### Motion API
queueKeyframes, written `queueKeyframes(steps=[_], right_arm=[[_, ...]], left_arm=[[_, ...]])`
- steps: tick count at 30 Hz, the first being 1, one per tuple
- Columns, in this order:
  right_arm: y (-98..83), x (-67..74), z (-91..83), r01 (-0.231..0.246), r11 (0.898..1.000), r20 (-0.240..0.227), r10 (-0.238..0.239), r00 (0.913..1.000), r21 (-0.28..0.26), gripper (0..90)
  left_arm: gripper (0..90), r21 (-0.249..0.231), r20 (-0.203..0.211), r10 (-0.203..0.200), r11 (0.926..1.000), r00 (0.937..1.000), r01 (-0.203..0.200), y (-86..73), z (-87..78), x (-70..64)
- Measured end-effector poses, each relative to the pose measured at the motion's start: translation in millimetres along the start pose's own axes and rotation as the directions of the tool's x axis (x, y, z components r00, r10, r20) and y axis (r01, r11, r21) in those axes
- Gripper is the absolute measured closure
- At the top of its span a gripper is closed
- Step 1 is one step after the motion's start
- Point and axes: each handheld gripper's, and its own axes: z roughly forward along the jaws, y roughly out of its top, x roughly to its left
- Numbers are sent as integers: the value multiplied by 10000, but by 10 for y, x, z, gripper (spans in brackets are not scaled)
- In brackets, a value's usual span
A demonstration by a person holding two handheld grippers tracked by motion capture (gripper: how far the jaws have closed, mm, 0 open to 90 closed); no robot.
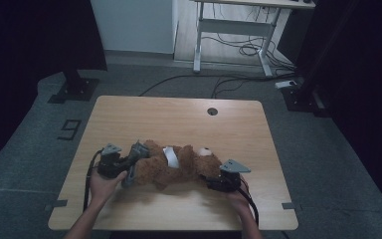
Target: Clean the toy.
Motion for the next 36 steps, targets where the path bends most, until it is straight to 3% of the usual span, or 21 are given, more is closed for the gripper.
queueKeyframes(steps=[5,10,14,17,20,23,27,31,36], right_arm=[[2,-6,6,12,10000,-32,-13,10000,-54,278],[2,-2,-1,112,9999,-46,-112,9999,-24,273],[0,-4,1,100,9999,-49,-100,9999,-37,272],[-2,-3,2,91,9999,-41,-91,9999,-56,272],[-14,14,-4,225,9997,-11,-225,9997,-131,268],[-58,82,-38,1016,9943,49,-1015,9948,-330,235],[-67,208,-163,1548,9879,5,-1548,9879,-54,76],[33,260,-414,1396,9893,-852,-1428,9861,-428,16],[323,267,-536,916,9941,-1354,-987,9859,-578,14]], left_arm=[[783,47,-174,-115,9999,9998,116,-158,-296,141],[777,326,-598,261,9992,9979,-241,-342,-543,175],[775,641,-634,279,9977,9976,-238,-491,-606,209],[773,638,-456,63,9980,9989,-33,-530,-567,235],[765,450,-107,74,9990,9999,-69,-465,-516,184],[760,156,241,340,9993,9991,-343,-308,-463,51],[758,-69,697,640,9979,9955,-637,-105,-362,-120],[758,-161,994,777,9969,9920,-765,-39,-283,-223],[759,-184,1148,743,9972,9906,-726,-57,-241,-254]])
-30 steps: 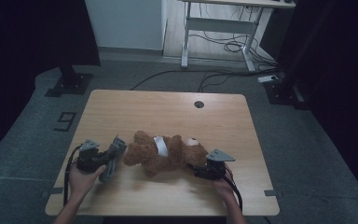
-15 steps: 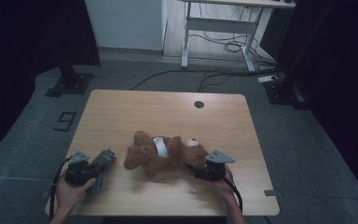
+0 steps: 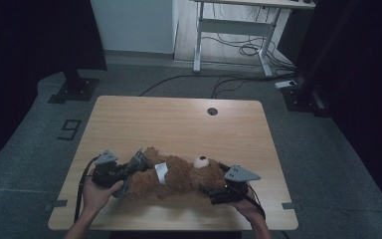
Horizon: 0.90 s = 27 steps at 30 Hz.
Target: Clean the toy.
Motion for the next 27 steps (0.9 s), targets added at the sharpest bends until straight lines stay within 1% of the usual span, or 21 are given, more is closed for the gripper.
queueKeyframes(steps=[2,4,5,6,7,9,10,11,13,15,16,17,20,21,23,24,25,26,27], right_arm=[[117,-44,-16,-336,9992,-254,330,9991,-223,15],[223,-108,-32,-889,9951,-154,884,9960,-422,30],[265,-136,-23,-970,9948,23,971,9953,-316,30],[290,-155,3,-984,9951,291,984,9947,-17,29],[295,-173,42,-1126,9929,438,1109,9929,393,22],[231,-184,127,-1274,9827,449,1224,9915,1346,3],[172,-173,161,-1338,9748,359,1294,9909,1785,0],[108,-164,180,-1504,9675,99,1515,9884,2031,0],[-11,-148,187,-1762,9579,112,1784,9839,2265,0],[-97,-147,183,-2210,9413,-77,2305,9730,2552,0],[-126,-142,187,-2304,9358,-144,2429,9699,2667,0],[-145,-130,196,-2310,9316,-181,2458,9692,2806,0],[-165,-81,267,-2329,9169,150,2412,9704,3241,2],[-166,-71,290,-2293,9136,210,2361,9715,3356,36],[-166,-58,318,-2174,9128,228,2235,9744,3456,149],[-164,-48,320,-2067,9153,175,2139,9767,3456,215],[-159,-41,310,-1951,9219,172,2010,9794,3346,296],[-149,-33,301,-1868,9280,208,1904,9815,3222,352],[-141,-17,289,-1661,9370,191,1685,9855,3073,387]], left_arm=[[759,-91,72,-40,10000,10000,40,2,-8,-5],[759,-124,178,-59,9999,9998,61,5,-3,-11],[760,-98,219,-56,9999,9997,58,8,4,-15],[759,-79,237,-35,10000,9997,37,10,11,-21],[759,-60,246,-17,10000,9997,19,9,19,-33],[759,4,308,60,10000,9995,-60,2,32,-56],[759,18,331,86,10000,9994,-87,-9,41,-68],[759,61,354,104,9999,9993,-106,-22,53,-77],[759,144,401,92,9998,9992,-98,-46,81,-86],[759,232,421,105,9997,9991,-115,-62,108,-99],[759,264,442,107,9996,9990,-119,-65,115,-103],[759,281,460,105,9995,9989,-118,-65,121,-108],[759,307,494,92,9995,9987,-107,-65,134,-121],[759,323,505,87,9994,9987,-103,-67,139,-123],[758,367,530,48,9993,9986,-68,-75,156,-128],[758,386,558,40,9992,9984,-62,-79,165,-129],[757,407,592,14,9992,9982,-38,-83,173,-131],[757,419,605,13,9991,9982,-38,-86,181,-131],[757,428,598,1,9991,9982,-26,-87,187,-130]])
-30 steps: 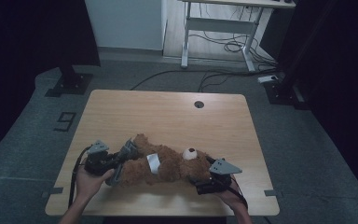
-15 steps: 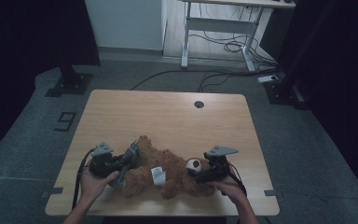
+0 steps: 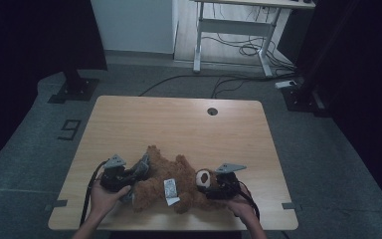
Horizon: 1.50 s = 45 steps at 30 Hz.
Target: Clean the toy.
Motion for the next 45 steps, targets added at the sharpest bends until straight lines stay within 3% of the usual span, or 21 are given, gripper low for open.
queueKeyframes(steps=[3,5,8,12,15,19,26,30,34,36,38,42,45], right_arm=[[17,18,-36,382,9978,201,-371,9991,-540,438],[53,3,-43,387,9938,582,-327,9978,-1047,458],[146,-27,-12,783,9825,1121,-598,9919,-1687,461],[307,-65,66,1792,9592,2069,-1339,9692,-2188,458],[329,-118,149,2534,9386,2303,-1997,9524,-2340,426],[258,-184,179,2817,9281,1987,-2365,9511,-2436,386],[83,-250,198,2725,9299,1791,-2325,9560,-2471,340],[55,-251,206,2762,9246,1824,-2335,9551,-2625,314],[33,-242,216,2603,9255,1928,-2121,9580,-2751,240],[23,-238,221,2498,9262,1981,-1985,9599,-2823,202],[21,-232,222,2312,9305,2153,-1731,9611,-2840,128],[16,-191,211,1645,9446,2536,-915,9630,-2841,55],[8,-146,197,1294,9534,2811,-497,9584,-2726,19]], left_arm=[[757,-99,-24,-71,9999,10000,71,14,-10,12],[757,-231,-96,-98,9997,9999,96,35,-27,25],[757,-443,-235,-124,9990,9996,113,82,-48,64],[757,-711,-290,-339,9970,9990,317,154,-66,126],[757,-792,-318,-297,9965,9991,271,189,-64,111],[756,-1025,-172,-107,9947,9998,89,279,-74,20],[753,-1255,226,757,9895,9969,-723,691,88,-366],[749,-1069,425,1317,9862,9904,-1266,896,353,-635],[745,-548,683,1670,9850,9836,-1635,969,681,-844],[743,-182,490,1795,9837,9825,-1788,940,828,-878],[747,-211,397,1685,9856,9849,-1678,882,901,-851],[765,-500,394,1525,9873,9875,-1505,802,867,-787],[777,-616,217,1565,9860,9874,-1550,772,799,-759]])
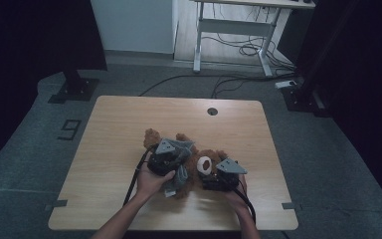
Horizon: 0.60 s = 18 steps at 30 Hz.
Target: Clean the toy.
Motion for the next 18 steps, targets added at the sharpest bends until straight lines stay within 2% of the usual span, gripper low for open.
queueKeyframes(steps=[4,8,12,15,18], right_arm=[[-31,-23,-37,-594,9981,1,594,9982,162,0],[-63,-47,-65,-924,9954,-156,928,9956,269,0],[-91,-58,-101,-1032,9940,-403,1046,9937,354,0],[-96,-52,-126,-1024,9940,-465,1042,9935,383,0],[-98,-52,-135,-1058,9937,-462,1074,9931,370,0]], left_arm=[[780,-220,-482,-98,9997,9988,87,-35,-154,106],[781,-256,-1010,-466,9987,9938,442,-107,-330,315],[780,-37,-1020,-973,9952,9900,974,-266,-426,544],[781,-289,-949,-1039,9944,9900,1016,-264,-485,525],[782,-658,-815,-549,9966,9952,496,-95,-523,343]])
